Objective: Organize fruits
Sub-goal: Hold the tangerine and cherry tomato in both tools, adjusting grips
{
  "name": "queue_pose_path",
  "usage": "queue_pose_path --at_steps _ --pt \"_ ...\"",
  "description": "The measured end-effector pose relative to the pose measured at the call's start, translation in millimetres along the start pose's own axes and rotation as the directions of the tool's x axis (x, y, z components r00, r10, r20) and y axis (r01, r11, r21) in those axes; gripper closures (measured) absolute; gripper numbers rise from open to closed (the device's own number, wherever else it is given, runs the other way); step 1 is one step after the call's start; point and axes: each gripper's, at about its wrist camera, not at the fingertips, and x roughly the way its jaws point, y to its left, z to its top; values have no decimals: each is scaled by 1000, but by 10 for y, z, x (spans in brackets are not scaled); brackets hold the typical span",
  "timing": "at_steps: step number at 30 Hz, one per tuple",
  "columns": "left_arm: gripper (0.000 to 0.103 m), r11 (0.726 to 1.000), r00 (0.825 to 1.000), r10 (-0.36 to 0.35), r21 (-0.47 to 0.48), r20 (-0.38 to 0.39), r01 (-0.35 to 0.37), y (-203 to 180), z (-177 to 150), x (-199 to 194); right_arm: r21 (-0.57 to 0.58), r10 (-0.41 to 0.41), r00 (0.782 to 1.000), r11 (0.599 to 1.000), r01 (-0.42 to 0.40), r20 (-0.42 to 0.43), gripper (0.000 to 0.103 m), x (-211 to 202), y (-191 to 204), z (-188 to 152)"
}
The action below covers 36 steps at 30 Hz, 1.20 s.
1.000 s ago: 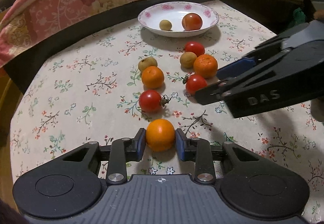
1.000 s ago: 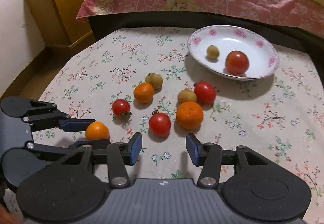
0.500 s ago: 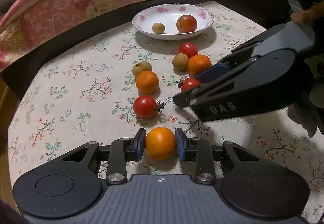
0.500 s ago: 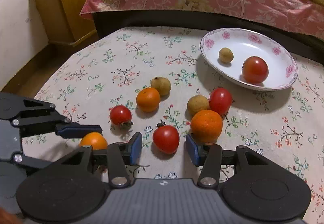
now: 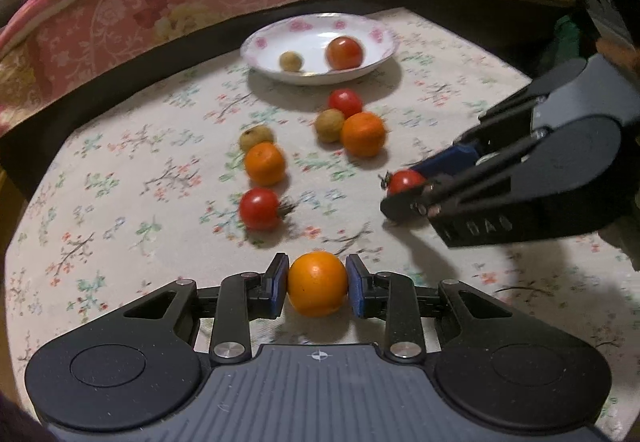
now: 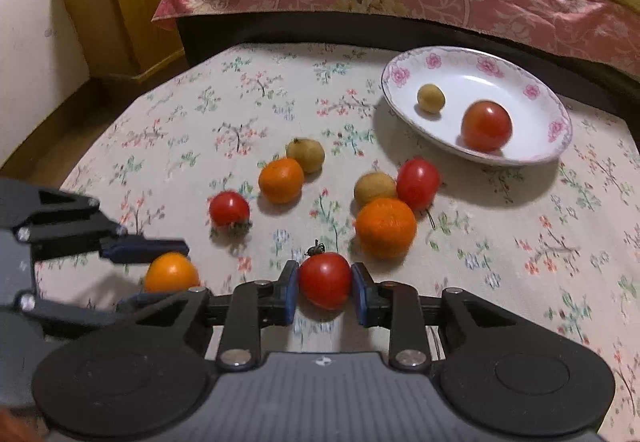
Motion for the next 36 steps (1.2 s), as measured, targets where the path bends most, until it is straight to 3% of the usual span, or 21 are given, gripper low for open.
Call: queue_pose_path --at_steps 11,16,18,23,26,32,36 --pt "60 999 999 -41 30 -9 41 -106 -52 52 25 -77 996 997 78 -52 74 -219 -42 -261" --pt "54 999 1000 -24 39 -13 25 -96 -84 13 11 -82 995 997 83 -57 73 -193 -9 -257" --pt "46 999 999 -28 41 -16 29 -88 -92 -6 21 -79 995 997 80 -59 73 -198 -19 -255" --pt "46 998 999 -28 50 -39 30 -93 -156 -58 30 -70 996 997 72 -60 65 -217 -36 -259" --pt "46 998 999 -35 49 -41 37 -102 -174 -62 36 -65 996 997 67 -64 64 -223 -36 -259" --pt "64 998 998 -44 51 -45 46 -126 -144 -46 32 -56 997 998 58 -58 64 -203 -14 -255" --pt "65 997 998 -41 58 -44 44 -150 -114 -25 15 -69 996 997 70 -56 69 -208 1 -281"
